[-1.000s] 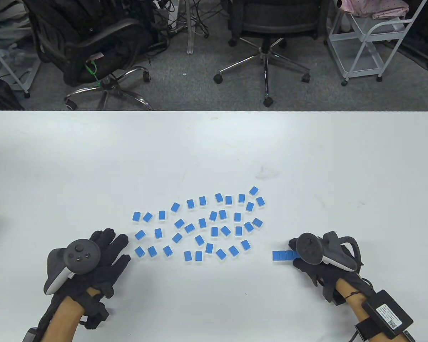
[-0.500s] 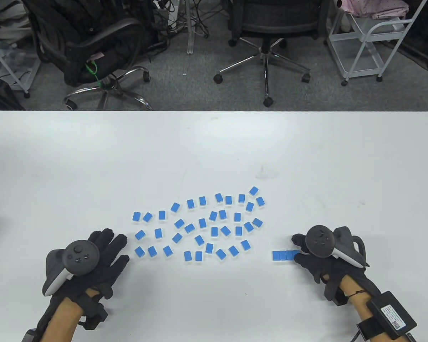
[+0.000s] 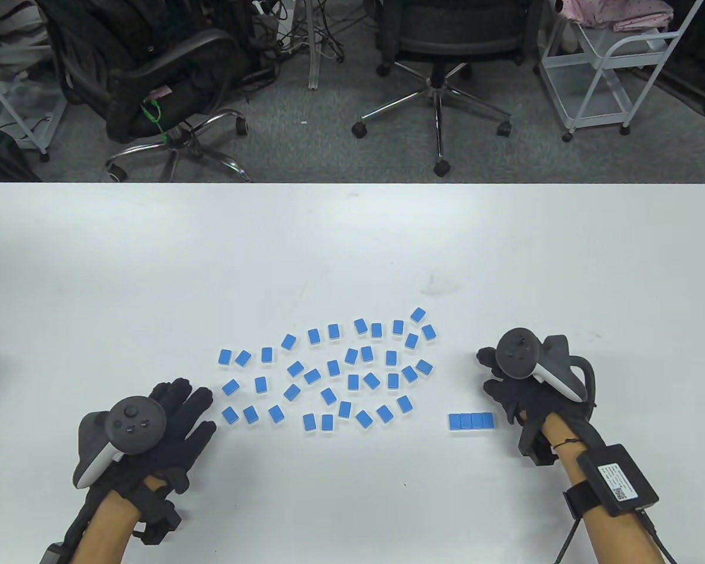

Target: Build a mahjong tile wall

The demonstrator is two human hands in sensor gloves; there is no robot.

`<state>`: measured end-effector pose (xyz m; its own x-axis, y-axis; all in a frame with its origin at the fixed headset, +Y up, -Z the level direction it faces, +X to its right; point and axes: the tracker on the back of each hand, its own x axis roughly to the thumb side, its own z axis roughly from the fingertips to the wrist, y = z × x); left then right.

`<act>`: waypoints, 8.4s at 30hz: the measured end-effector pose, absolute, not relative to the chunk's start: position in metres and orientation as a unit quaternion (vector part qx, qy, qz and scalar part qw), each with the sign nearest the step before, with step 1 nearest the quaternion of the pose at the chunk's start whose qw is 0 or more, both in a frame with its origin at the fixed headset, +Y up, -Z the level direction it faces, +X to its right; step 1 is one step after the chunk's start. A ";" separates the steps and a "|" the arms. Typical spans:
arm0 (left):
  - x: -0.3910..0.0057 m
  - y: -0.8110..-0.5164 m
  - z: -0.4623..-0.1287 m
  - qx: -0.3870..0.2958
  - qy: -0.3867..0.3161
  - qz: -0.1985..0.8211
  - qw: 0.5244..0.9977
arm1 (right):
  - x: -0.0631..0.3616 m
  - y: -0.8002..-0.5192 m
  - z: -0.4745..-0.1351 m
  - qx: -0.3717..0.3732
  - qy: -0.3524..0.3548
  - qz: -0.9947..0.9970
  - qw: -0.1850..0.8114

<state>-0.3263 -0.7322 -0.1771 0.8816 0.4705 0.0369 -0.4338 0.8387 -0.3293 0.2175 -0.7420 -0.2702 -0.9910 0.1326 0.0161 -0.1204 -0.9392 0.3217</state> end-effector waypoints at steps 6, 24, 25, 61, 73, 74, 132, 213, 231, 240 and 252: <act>-0.327 -0.731 -0.178 -0.156 -0.059 0.236 0.957 | 0.187 -0.739 -0.280 0.045 0.172 0.984 0.011; -0.326 -0.729 -0.182 -0.159 -0.061 0.235 0.957 | 0.158 -0.740 -0.282 0.095 0.147 0.984 -0.022; -0.326 -0.729 -0.182 -0.159 -0.062 0.235 0.957 | 0.156 -0.741 -0.282 0.100 0.146 0.984 -0.022; -0.325 -0.729 -0.184 -0.163 -0.065 0.233 0.956 | 0.220 -0.748 -0.249 0.056 0.139 0.988 -0.043; -0.317 -0.732 -0.181 -0.171 -0.076 0.231 0.955 | 0.229 -0.752 -0.219 0.085 0.152 0.984 -0.037; -0.317 -0.733 -0.181 -0.172 -0.075 0.231 0.955 | 0.228 -0.752 -0.219 0.086 0.154 0.984 -0.039; -0.325 -0.729 -0.180 -0.160 -0.075 0.248 0.953 | 0.069 -0.729 -0.198 0.227 0.012 0.953 -0.201; -0.324 -0.726 -0.181 -0.159 -0.078 0.242 0.954 | 0.133 -0.709 -0.287 0.028 0.110 0.988 -0.108; -0.323 -0.727 -0.184 -0.165 -0.079 0.240 0.953 | 0.092 -0.738 -0.323 -0.026 0.112 0.975 -0.191; -0.324 -0.727 -0.183 -0.167 -0.076 0.244 0.952 | 0.116 -0.738 -0.322 -0.034 0.153 0.978 -0.140; -0.324 -0.730 -0.186 -0.176 -0.075 0.248 0.950 | 0.174 -0.714 -0.252 0.077 0.139 0.987 -0.035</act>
<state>-0.3242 -0.7302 -0.1860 0.8659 0.4973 0.0545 -0.4447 0.8150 -0.3715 0.1743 -0.7141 -0.2515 -0.9858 -0.0482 0.1611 0.0908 -0.9589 0.2690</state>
